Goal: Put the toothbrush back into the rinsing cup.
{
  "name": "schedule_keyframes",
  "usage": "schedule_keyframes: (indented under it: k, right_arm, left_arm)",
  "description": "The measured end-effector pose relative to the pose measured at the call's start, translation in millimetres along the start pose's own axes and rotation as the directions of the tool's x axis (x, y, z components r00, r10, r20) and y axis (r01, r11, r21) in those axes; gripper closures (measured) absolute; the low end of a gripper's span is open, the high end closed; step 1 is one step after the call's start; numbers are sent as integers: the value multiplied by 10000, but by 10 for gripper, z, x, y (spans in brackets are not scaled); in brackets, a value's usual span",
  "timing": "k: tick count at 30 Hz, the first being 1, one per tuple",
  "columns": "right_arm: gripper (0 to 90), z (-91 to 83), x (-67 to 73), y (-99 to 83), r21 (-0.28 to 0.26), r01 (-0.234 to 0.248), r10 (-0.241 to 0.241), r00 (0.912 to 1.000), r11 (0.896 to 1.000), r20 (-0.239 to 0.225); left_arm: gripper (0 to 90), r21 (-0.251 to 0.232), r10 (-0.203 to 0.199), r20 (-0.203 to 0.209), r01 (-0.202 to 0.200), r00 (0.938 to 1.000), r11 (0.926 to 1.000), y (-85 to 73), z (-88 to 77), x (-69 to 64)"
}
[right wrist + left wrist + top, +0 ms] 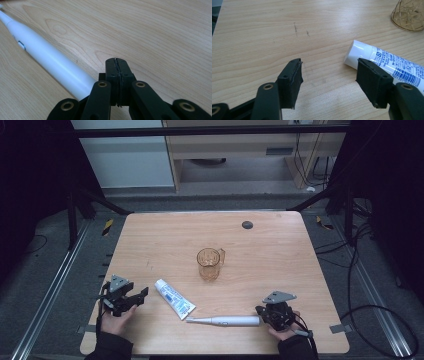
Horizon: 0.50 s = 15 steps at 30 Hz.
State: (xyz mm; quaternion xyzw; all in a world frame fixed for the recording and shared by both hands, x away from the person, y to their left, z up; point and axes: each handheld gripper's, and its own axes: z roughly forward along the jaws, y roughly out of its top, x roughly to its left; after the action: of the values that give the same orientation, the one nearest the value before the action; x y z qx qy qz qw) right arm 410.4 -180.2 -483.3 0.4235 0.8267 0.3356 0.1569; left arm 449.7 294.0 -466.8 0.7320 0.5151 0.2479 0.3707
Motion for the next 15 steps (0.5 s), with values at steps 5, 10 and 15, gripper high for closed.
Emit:
schedule_keyframes:
  k: [5, 10, 15]
  right_arm:
    - [899, -40, 10, 35, -282, 43, -43, 10000, 9996, 0]
    - [900, -65, 58, 54, -429, 7, -19, 9996, 9991, -286]
    - [900, -101, 145, 60, -599, 93, -134, 9977, 9982, -671]
  left_arm:
    - [366, 8, -10, 2, 10, 10000, 10000, -1, 0, 2]
    - [366, 14, -12, 1, 12, 10000, 10000, -1, -3, 0]
    - [366, 7, -31, 1, 31, 10000, 10000, -1, -3, 1]
